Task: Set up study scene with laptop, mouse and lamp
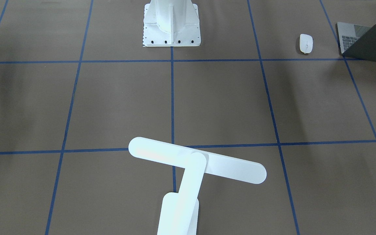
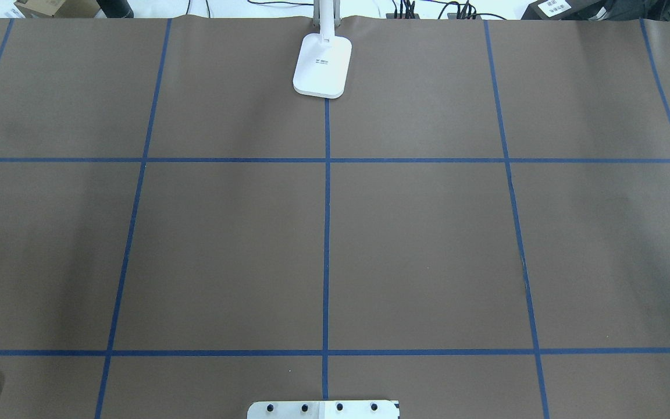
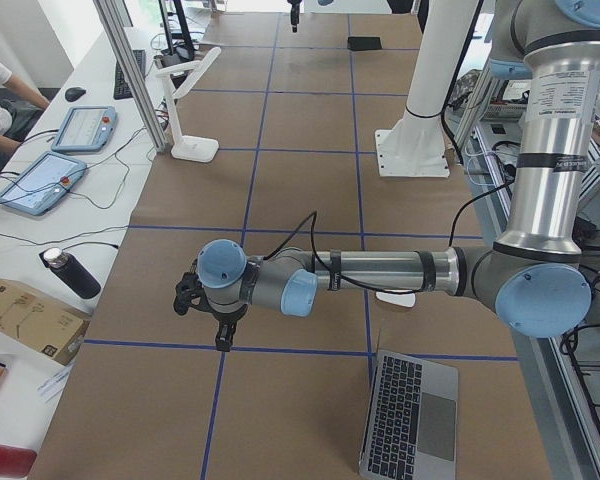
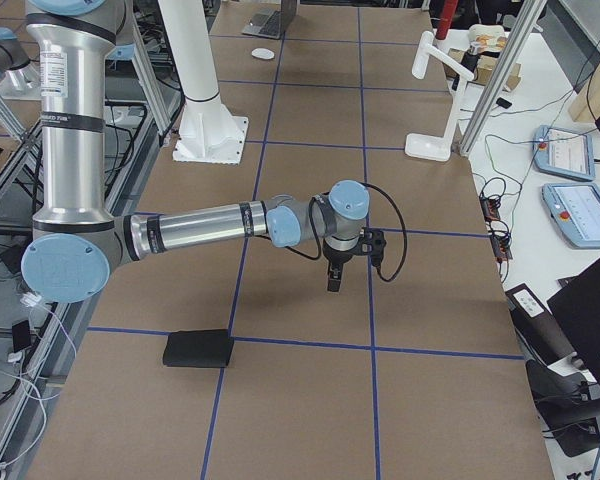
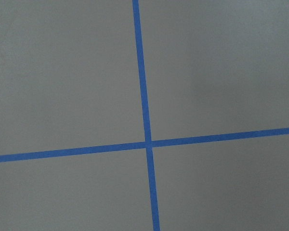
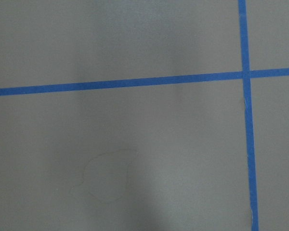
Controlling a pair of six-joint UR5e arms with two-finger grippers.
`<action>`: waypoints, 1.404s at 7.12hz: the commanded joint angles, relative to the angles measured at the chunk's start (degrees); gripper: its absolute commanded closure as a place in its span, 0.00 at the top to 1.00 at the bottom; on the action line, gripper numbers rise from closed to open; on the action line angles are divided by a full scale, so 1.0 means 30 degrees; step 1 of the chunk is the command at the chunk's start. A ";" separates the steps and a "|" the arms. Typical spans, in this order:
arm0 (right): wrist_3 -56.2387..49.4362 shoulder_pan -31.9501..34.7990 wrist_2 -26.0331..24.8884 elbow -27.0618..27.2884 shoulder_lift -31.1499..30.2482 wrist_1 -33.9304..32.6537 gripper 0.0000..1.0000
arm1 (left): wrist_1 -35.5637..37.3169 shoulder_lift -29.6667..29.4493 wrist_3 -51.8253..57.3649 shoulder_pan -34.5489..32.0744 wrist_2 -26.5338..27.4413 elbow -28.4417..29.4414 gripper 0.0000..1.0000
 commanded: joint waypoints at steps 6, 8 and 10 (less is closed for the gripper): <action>0.0243 -0.0574 -0.0044 -0.0028 0.0089 0.1221 0.99 | -0.0014 0.6818 -0.6607 -0.0180 0.0231 -0.6181 1.00; 0.0243 -0.0779 -0.0688 0.0000 0.0207 0.1251 0.99 | -0.0014 0.9953 -0.6737 -0.2652 0.0407 -0.7182 1.00; 0.0272 -0.0809 -0.0662 0.0146 0.0207 0.1251 0.99 | 0.0131 1.1400 -0.6737 -0.5035 0.1047 -0.7476 1.00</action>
